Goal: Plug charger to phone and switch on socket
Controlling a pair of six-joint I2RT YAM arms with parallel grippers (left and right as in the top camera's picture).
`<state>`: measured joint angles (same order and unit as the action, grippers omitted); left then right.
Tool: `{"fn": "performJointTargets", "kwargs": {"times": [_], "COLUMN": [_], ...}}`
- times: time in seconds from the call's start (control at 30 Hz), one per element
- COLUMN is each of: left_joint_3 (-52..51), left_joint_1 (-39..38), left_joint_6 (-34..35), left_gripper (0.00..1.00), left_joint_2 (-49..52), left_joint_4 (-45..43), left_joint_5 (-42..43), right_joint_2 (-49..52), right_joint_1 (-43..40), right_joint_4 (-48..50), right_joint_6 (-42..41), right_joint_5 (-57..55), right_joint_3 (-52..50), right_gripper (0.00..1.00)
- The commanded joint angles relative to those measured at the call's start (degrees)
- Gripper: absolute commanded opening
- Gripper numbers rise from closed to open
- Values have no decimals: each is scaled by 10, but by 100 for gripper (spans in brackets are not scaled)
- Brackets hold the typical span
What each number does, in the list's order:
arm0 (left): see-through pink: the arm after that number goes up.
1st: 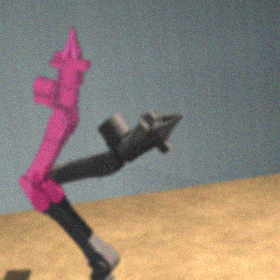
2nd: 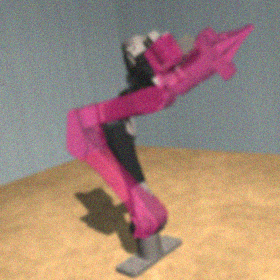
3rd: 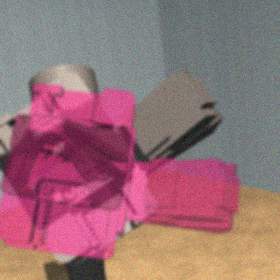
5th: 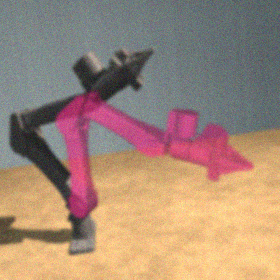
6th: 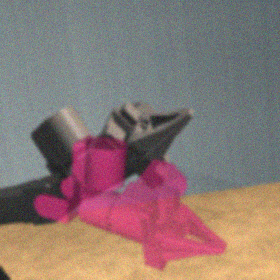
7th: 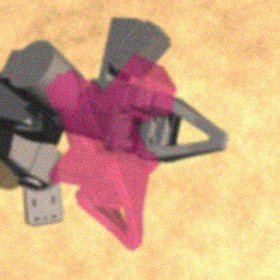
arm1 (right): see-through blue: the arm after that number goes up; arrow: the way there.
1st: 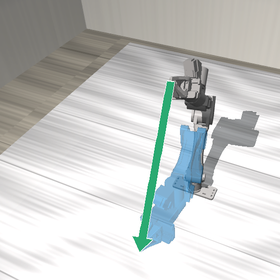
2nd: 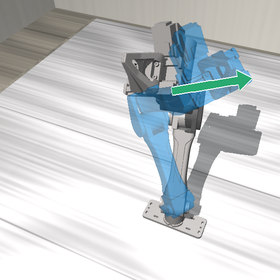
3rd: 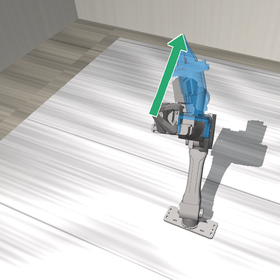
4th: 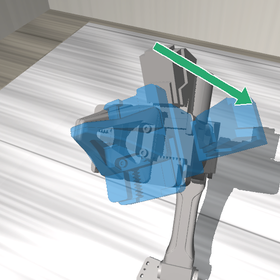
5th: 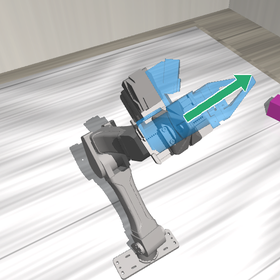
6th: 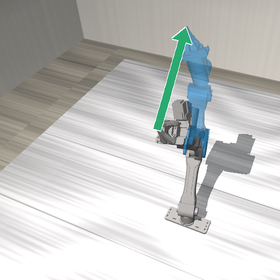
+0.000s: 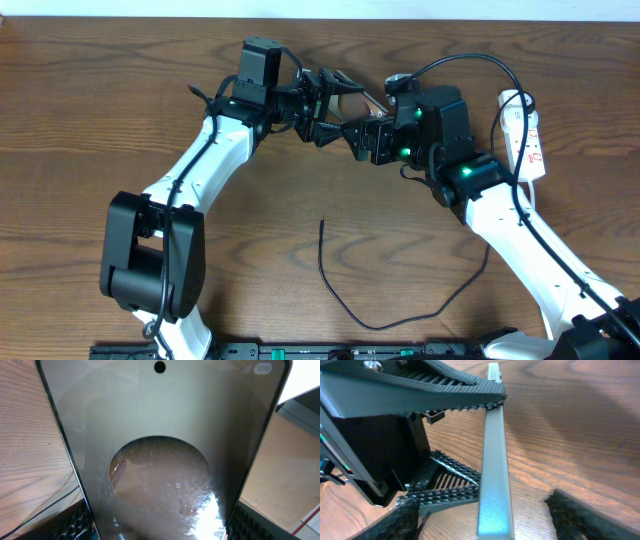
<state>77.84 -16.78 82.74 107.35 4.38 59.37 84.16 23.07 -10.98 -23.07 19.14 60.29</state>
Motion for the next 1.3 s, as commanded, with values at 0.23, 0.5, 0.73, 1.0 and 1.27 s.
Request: {"fn": "performJointTargets", "kwargs": {"times": [0.23, 0.5, 0.73, 1.0, 1.27], "left_joint_3": [17, 17, 17, 17, 17], "left_joint_1": [-9, -20, -20, -18, 9], "left_joint_6": [6, 6, 5, -7, -30], "left_gripper": [7, 7, 8, 94, 95], "left_joint_2": [-15, -15, -15, -15, -15], "left_joint_4": [-7, -7, -6, -7, -128], "left_joint_5": [10, 5, 5, 28, 137], "right_joint_2": [-1, -1, -1, -2, -2], "right_joint_1": [3, 3, 3, -12, -115], "right_joint_4": [-1, 0, -1, 3, 44], "right_joint_6": [-7, -7, -7, -8, -215], "right_joint_5": [-8, -8, -8, -9, -10], "right_joint_3": [12, 12, 12, 12, 12], "right_gripper": [54, 35, 1, 1, 1]}}
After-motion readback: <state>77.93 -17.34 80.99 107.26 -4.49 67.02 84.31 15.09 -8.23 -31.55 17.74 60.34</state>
